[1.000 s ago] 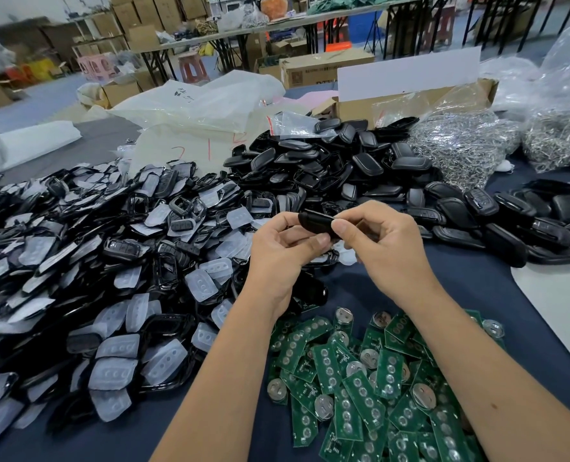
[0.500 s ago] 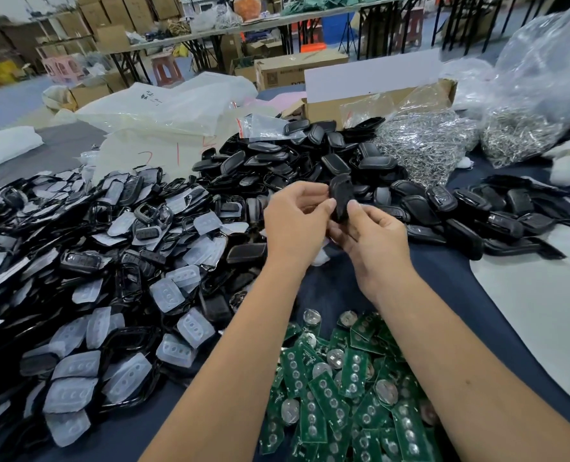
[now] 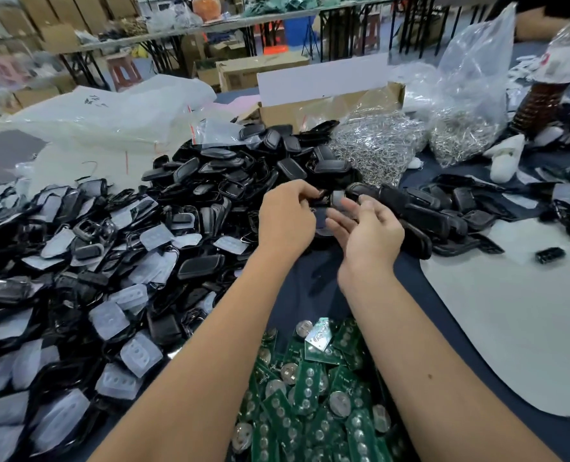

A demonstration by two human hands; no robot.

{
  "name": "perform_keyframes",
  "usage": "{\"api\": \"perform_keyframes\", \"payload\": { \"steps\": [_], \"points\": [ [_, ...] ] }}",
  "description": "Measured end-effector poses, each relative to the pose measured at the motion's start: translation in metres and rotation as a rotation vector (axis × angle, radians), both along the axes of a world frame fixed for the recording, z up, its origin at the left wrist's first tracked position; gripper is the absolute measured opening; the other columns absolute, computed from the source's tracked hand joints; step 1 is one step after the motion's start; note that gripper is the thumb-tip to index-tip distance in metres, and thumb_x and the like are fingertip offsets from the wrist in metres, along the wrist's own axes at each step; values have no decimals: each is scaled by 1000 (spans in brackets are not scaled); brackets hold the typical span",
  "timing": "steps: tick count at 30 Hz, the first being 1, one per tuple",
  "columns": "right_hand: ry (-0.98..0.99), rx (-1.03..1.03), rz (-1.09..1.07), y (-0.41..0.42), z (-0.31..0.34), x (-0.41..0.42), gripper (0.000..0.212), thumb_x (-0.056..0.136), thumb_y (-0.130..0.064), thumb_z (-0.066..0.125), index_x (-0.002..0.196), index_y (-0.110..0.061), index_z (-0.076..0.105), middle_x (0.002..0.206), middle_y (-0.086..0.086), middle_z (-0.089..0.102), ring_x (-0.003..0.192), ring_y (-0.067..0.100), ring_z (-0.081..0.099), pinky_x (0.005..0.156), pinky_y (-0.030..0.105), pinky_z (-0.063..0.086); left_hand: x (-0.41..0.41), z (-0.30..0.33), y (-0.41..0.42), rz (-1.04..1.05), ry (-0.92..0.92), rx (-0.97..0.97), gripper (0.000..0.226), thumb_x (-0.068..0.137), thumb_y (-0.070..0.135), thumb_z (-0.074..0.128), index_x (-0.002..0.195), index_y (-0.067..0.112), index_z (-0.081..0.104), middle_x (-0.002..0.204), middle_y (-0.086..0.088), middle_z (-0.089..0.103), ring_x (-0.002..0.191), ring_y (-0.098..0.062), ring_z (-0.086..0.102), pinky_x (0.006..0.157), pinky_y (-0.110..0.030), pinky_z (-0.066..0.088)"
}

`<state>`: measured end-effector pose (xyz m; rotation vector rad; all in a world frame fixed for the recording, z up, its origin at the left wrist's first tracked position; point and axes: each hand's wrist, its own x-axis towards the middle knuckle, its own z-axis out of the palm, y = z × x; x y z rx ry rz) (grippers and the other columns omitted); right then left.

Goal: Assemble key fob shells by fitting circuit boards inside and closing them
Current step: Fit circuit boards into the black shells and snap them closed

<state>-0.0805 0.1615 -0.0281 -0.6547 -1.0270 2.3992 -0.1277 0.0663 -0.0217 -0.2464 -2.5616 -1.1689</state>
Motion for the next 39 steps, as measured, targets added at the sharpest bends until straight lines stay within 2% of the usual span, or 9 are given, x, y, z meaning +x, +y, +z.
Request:
{"api": "perform_keyframes", "payload": {
  "steps": [3,8,17,20,24,26,31,35,39],
  "points": [
    [-86,120,-29,1,-3,-1,19,109,-8,44,107,-8,62,89,14,69,50,15,63,46,24,51,-13,-6,-3,-61,44,-214,42,88,-9,52,113,16,75,115,-3,72,114,-23,58,93,-23,41],
    [-160,181,-46,1,-4,-2,19,107,-6,47,100,-12,63,79,7,67,43,10,58,42,23,46,-34,4,9,-318,120,-457,57,78,-17,48,120,12,73,121,-6,69,113,-31,53,96,-37,43],
    [-189,213,-46,2,-7,-3,16,105,-8,51,105,-11,66,80,6,68,45,7,57,44,23,44,-65,26,55,-578,71,-884,60,94,0,52,147,28,56,153,2,52,139,-24,46,114,-41,38],
    [-194,230,-46,2,-8,-4,16,104,-8,51,102,-13,66,80,5,69,45,7,58,44,22,45,-69,24,52,-542,47,-844,54,96,5,57,145,27,58,153,3,52,141,-21,46,112,-39,41],
    [-199,212,-45,0,-8,-4,16,104,-7,52,100,-12,66,79,5,68,47,9,57,44,22,44,-69,16,41,-359,84,-744,28,94,31,71,116,17,64,120,-5,63,116,-28,57,91,-43,48],
    [-197,198,-46,0,-7,-3,16,103,-6,52,98,-13,66,77,4,67,46,9,57,43,21,44,-68,10,36,-267,83,-690,27,94,32,72,107,12,59,112,-9,65,108,-32,58,85,-43,47],
    [-203,199,-33,1,-5,-2,15,102,-6,53,98,-12,66,77,4,67,45,6,57,42,21,44,-69,4,24,-133,31,-481,27,97,30,70,111,7,63,108,-15,68,102,-37,62,77,-38,44],
    [-201,201,-27,0,-5,-1,15,102,-5,53,98,-12,66,76,3,67,44,6,57,42,20,44,-70,-1,10,-55,-20,-498,23,97,25,69,111,8,60,107,-16,65,100,-37,61,76,-39,44],
    [-201,211,-28,-1,-5,-1,14,101,-5,54,99,-11,66,77,3,67,45,5,57,43,20,44,-64,0,13,15,64,-380,20,98,29,68,106,11,65,95,-8,68,85,-28,58,72,-36,43]
  ]
}}
